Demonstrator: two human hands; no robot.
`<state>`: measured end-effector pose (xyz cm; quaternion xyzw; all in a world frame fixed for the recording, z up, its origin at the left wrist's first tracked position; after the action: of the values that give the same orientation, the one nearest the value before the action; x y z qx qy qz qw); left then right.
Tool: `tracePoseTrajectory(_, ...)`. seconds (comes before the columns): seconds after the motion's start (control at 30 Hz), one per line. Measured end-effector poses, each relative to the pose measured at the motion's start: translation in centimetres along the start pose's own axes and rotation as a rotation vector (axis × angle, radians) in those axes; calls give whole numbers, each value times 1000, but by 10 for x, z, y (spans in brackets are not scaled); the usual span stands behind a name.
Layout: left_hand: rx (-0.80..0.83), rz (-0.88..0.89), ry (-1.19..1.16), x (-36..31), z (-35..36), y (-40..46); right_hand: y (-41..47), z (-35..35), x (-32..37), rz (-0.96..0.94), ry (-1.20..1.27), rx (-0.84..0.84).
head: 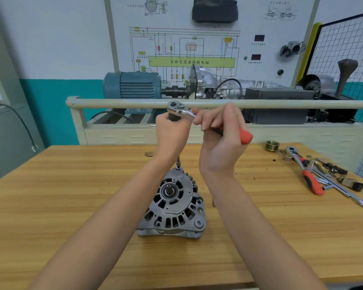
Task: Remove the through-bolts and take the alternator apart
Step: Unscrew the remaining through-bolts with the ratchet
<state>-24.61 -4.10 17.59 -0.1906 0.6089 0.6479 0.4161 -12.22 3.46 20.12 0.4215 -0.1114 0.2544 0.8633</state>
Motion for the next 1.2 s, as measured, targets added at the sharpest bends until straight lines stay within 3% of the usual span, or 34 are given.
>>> tracePoseTrajectory(0.07,103,1,1,-2,2,0,15,-7,-8,152,137,-35)
tracePoseTrajectory(0.23,555,66,-60,-14,26,-6,56,-22,-44,655,441,-130)
tracePoseTrajectory(0.3,624,20,-114,-13,35,-8,64,-21,-53,777,493,-137)
tracePoseTrajectory(0.43,530,-46,-111,-5,33,-4,62,-29,-50,666,467,-225)
tracePoseTrajectory(0.53,295,-34,-48,-1,19,1,41,-32,-35,432,397,-252)
tracePoseTrajectory(0.67,-20,35,37,-4,2,-1,3,-15,-5,71,124,-111)
tracePoseTrajectory(0.77,-49,75,30,-6,1,-3,-10,0,6,-78,-12,18)
tracePoseTrajectory(0.87,24,29,-1,-4,1,-2,10,-6,-2,71,95,-13)
tracePoseTrajectory(1.07,448,50,-114,-12,21,0,63,-21,-49,658,394,-140)
tracePoseTrajectory(1.2,459,-33,-165,-5,29,1,67,-25,-54,686,427,-197)
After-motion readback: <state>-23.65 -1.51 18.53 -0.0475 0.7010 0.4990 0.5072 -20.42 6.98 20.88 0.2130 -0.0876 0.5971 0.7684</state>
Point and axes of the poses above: each hand's wrist, its own y-axis towards the middle knuckle, its own z-axis out of the palm, x = y × z, the point moved 9 cm from there along y, towards the middle knuckle, and after that the axes turned 10 degrees about z, right-handed, at the moved point
